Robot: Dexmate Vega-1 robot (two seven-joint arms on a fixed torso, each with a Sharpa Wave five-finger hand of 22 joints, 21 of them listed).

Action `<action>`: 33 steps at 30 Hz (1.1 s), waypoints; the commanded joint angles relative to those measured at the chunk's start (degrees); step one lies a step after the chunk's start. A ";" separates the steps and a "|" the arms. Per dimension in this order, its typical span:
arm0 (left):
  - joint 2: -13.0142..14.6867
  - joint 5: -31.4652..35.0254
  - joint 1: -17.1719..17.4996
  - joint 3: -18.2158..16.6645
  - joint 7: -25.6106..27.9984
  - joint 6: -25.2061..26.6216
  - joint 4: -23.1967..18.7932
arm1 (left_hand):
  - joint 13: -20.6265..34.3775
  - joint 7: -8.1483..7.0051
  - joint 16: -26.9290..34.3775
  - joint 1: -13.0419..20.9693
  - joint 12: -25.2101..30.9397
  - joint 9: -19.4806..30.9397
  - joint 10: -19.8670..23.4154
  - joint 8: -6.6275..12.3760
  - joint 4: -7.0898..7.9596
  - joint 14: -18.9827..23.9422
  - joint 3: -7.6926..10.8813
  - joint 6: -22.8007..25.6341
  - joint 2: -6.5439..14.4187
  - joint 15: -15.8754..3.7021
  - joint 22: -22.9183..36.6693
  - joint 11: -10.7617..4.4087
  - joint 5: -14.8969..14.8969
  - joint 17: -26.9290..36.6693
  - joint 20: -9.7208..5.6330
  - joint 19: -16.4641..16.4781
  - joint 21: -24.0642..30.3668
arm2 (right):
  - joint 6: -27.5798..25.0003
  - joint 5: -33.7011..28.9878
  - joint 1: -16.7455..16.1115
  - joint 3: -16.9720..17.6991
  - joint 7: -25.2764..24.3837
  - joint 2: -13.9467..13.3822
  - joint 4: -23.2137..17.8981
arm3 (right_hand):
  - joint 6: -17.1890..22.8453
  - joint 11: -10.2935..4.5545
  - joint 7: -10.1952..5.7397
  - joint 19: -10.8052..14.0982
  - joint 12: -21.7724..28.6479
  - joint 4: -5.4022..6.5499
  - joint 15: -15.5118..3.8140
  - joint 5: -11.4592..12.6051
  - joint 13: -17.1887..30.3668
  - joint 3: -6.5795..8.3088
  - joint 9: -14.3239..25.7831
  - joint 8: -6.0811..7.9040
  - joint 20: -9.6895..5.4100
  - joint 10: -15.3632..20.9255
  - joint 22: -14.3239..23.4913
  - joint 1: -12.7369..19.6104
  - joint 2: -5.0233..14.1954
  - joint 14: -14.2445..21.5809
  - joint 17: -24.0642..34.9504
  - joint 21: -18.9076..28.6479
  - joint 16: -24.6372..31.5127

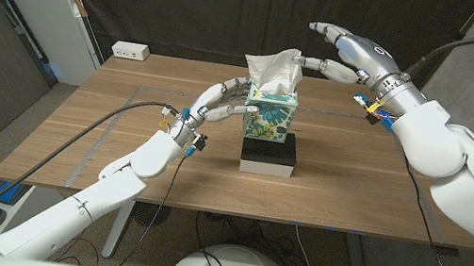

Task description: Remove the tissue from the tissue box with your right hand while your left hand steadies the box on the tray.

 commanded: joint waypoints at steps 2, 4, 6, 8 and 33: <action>-0.13 -0.01 0.27 -0.03 0.10 -0.08 -0.14 | 0.23 0.37 0.13 3.60 -0.06 0.24 0.13 0.27 0.13 -0.09 0.22 0.81 4.23 -1.35 0.32 -0.45 0.46 0.23 0.09 0.29 0.29 | -3.77 -0.87 3.60 -4.08 2.34 -1.81 -1.49 | 1.07 -0.62 -1.04 -0.73 -0.25 -0.08 0.36 0.71 0.33 1.09 0.28 0.50 0.46 -0.61 0.15 1.85 0.22 -0.66 -0.05 -0.19 -0.41; -0.08 0.19 0.39 -0.10 0.24 -0.19 -0.20 | 0.24 0.39 0.13 3.63 -0.06 0.25 0.17 0.26 0.13 -0.10 0.22 0.82 4.27 -1.33 0.32 -0.56 0.46 0.23 0.05 0.27 0.28 | -4.06 -0.99 4.57 -4.90 2.90 -2.19 -1.58 | 1.62 -0.77 -1.24 -0.94 -0.28 -0.15 0.67 0.96 0.35 1.43 0.32 0.69 0.52 -0.86 0.15 2.65 0.20 -0.99 -0.10 -0.21 -0.53; 0.02 -0.16 0.32 -0.07 -0.13 -0.34 -0.12 | 0.25 0.35 0.13 3.64 -0.05 0.25 0.23 0.23 0.13 -0.08 0.20 0.79 4.29 -1.27 0.32 -0.49 0.46 0.23 0.06 0.27 0.28 | -4.32 -1.13 4.73 -5.15 2.77 -2.37 -1.72 | 2.17 -0.87 -1.62 -1.11 -0.30 -0.20 1.14 1.23 0.36 1.82 0.37 0.87 0.78 -1.17 0.15 3.59 0.20 -1.66 -0.14 -0.20 -0.76; -0.06 -0.25 0.35 -0.11 -0.07 -0.45 -0.07 | 0.26 0.35 0.12 3.66 -0.04 0.26 0.29 0.20 0.13 -0.11 0.20 0.77 4.34 -1.29 0.32 -0.47 0.46 0.23 0.09 0.28 0.29 | -4.92 -1.35 5.33 -5.82 3.35 -2.64 -2.09 | 2.78 -0.85 -2.09 -1.28 -0.52 -0.27 1.22 1.53 0.38 2.29 0.43 1.06 1.22 -2.08 0.15 4.71 0.19 -2.50 -0.20 -0.18 -1.04; -0.30 -0.71 -0.40 0.45 -0.99 -0.16 0.59 | 0.36 0.35 -0.09 3.60 -0.22 0.33 0.25 0.02 0.26 -0.06 0.50 0.82 4.93 -1.20 0.32 -0.49 0.53 0.13 0.17 0.09 0.22 | -10.22 -2.69 15.10 -14.21 10.08 -3.33 -2.27 | 13.74 -2.34 -6.45 -2.29 -0.43 -0.24 3.74 4.02 0.49 6.51 1.19 4.35 3.04 -7.99 0.10 15.45 -0.48 -6.91 -0.88 0.11 -1.40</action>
